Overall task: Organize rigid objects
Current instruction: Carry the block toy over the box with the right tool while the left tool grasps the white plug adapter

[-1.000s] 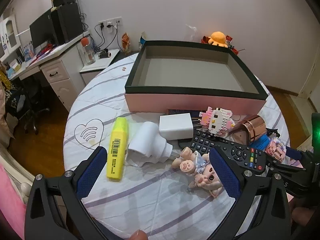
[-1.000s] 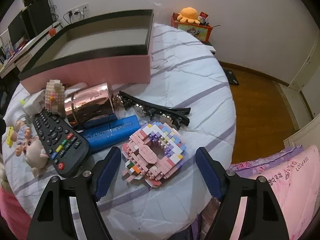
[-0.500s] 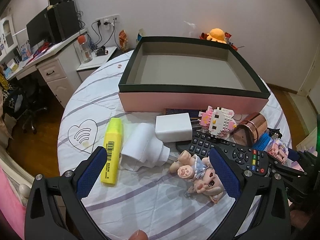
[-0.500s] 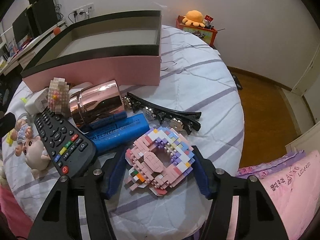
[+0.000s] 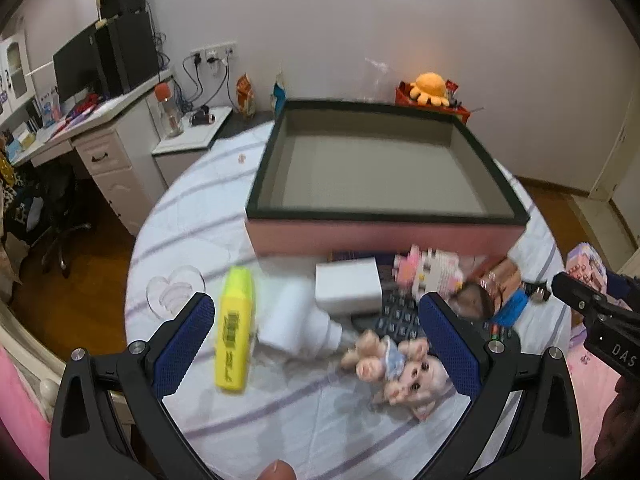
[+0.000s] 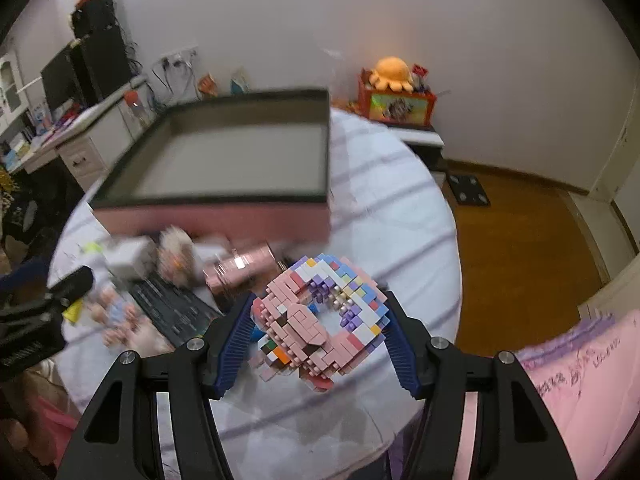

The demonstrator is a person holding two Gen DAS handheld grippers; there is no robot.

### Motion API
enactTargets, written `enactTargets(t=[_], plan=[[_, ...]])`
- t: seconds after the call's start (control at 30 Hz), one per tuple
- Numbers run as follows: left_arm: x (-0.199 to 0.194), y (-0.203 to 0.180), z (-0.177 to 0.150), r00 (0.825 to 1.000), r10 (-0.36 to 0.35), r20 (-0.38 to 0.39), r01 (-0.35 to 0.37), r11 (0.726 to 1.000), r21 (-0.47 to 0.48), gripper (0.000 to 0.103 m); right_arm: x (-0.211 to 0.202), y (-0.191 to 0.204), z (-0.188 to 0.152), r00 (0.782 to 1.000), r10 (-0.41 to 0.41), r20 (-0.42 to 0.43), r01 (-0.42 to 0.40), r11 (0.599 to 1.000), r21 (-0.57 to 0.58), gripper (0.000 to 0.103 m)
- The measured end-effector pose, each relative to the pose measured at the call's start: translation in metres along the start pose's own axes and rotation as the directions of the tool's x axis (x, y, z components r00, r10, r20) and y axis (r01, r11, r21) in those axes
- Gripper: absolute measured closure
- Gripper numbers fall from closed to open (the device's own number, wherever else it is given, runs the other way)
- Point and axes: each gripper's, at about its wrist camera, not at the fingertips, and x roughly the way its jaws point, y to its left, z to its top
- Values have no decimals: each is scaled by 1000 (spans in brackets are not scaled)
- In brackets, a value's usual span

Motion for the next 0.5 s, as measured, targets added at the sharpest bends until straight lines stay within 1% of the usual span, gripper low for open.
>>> enactTargets(t=[0.17,0.3,0.4,0.5], plan=[[2,7,30,999,29,27,-29,1000,4,0,4,22,36,998,40,51,-38,998,-40,40],[10,13,48,999,30,40,-30,1000,-4,0,18,37,57,996,65,62,-61,996,-62,40],[18,16,54,999,44,28,-44,999,1,0,30,44,66,996,77,51,-74,995,-69,40],[25,22,45,999,43,2,-43,999,2,0,39,47,66,995,88,35,-86,994,-68,40]])
